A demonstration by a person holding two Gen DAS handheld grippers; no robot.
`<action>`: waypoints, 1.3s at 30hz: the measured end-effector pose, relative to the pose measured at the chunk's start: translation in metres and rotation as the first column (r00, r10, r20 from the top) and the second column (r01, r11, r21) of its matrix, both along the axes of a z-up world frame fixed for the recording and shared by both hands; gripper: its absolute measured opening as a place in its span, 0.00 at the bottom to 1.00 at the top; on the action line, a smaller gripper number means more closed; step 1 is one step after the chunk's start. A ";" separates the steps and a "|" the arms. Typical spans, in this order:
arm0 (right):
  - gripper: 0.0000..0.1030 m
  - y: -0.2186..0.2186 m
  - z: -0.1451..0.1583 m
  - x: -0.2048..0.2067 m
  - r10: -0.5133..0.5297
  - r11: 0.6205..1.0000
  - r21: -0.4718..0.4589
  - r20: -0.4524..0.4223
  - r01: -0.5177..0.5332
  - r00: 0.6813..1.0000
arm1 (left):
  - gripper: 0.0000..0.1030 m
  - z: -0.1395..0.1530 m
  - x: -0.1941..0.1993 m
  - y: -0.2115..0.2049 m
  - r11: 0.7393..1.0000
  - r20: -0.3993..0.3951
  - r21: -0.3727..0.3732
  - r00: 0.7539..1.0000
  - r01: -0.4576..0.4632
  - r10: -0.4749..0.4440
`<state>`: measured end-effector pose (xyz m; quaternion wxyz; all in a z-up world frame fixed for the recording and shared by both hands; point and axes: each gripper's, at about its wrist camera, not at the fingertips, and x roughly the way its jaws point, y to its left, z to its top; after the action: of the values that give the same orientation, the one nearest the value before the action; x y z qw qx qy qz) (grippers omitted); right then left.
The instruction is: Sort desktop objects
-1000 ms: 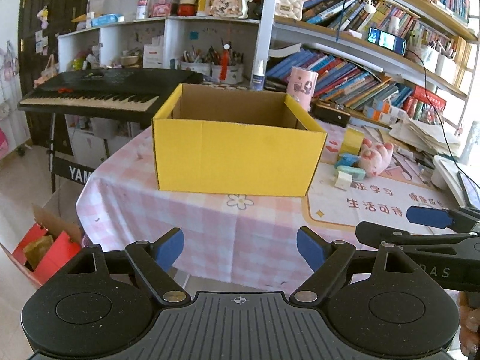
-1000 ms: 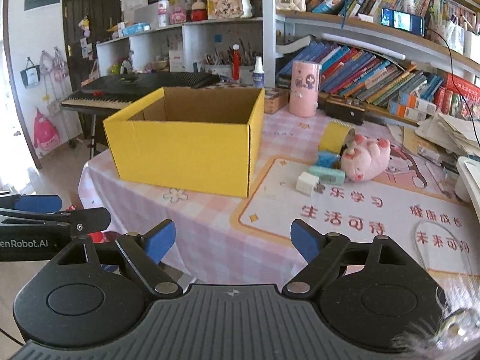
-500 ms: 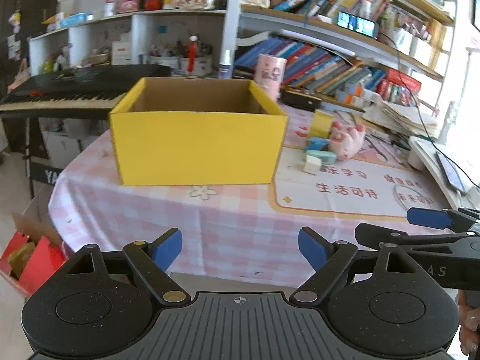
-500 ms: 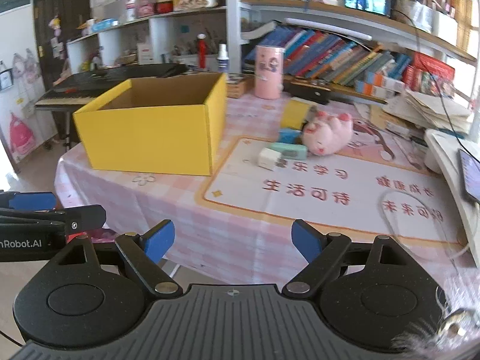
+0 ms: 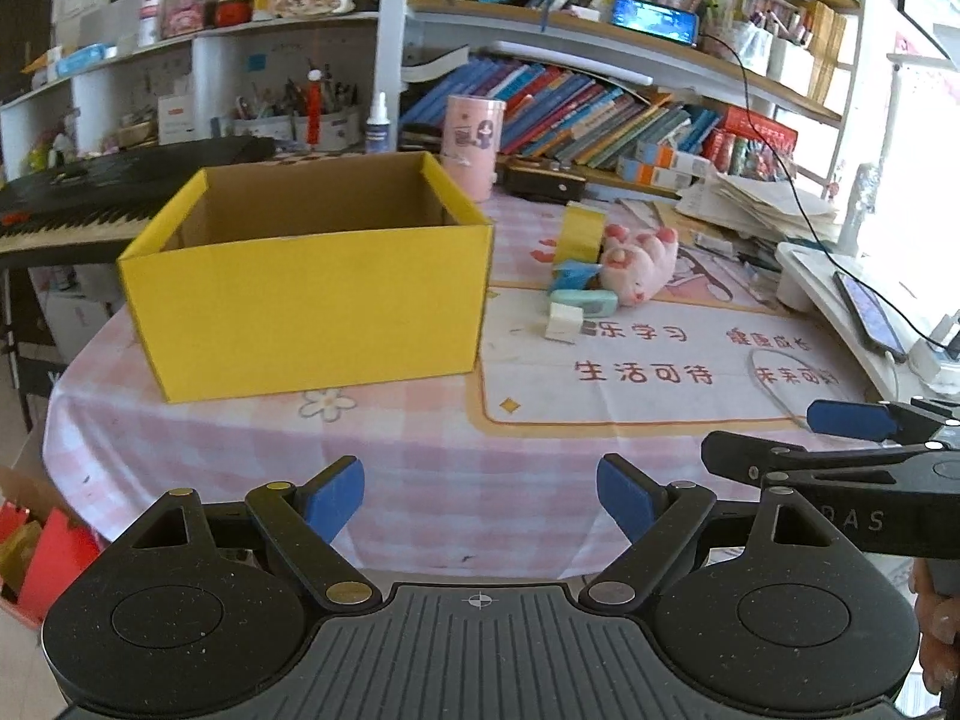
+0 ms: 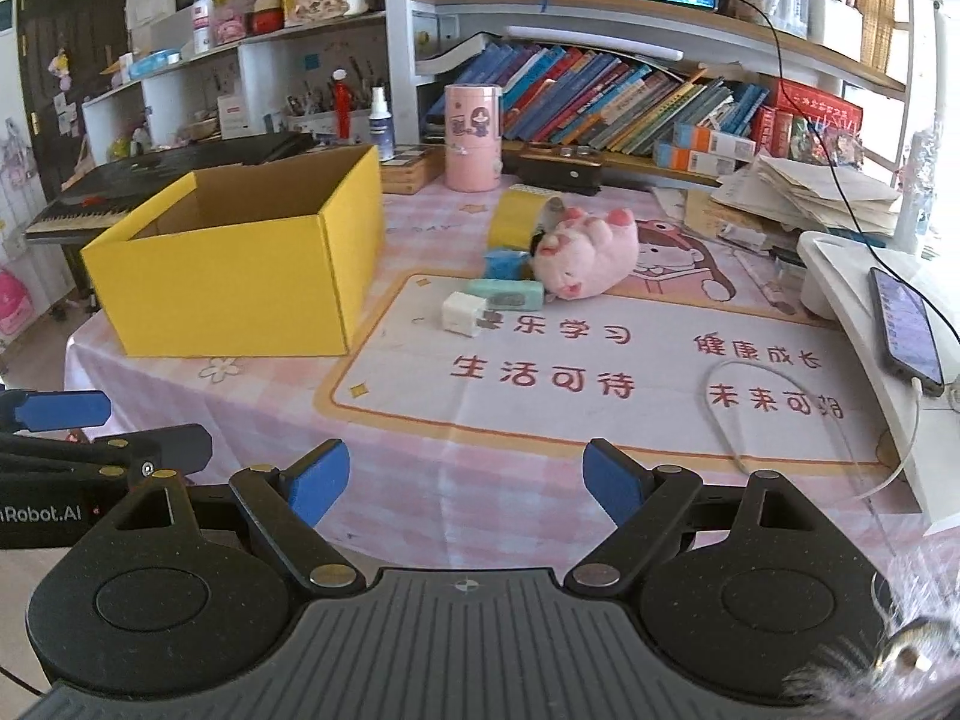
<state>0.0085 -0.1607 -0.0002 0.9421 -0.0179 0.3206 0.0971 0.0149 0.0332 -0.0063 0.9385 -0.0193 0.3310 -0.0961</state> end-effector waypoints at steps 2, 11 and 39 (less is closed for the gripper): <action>0.82 -0.004 0.000 0.004 -0.006 1.000 0.000 -0.003 0.006 1.000 | 0.85 0.000 0.004 -0.005 1.000 0.002 0.003 1.000 0.009 -0.009; 0.82 -0.020 0.000 0.028 -0.015 1.000 -0.009 -0.016 0.015 1.000 | 0.85 -0.001 0.026 -0.025 0.999 -0.010 0.005 0.999 0.039 -0.039; 0.82 -0.097 0.000 0.131 -0.054 0.998 0.019 -0.023 0.054 0.998 | 0.85 -0.005 0.113 -0.111 0.993 -0.024 0.062 0.995 0.099 -0.098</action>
<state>0.1398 -0.2575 -0.0003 0.9409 0.0011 0.3304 0.0749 0.1278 -0.0783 -0.0111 0.9293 0.0258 0.3442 -0.1316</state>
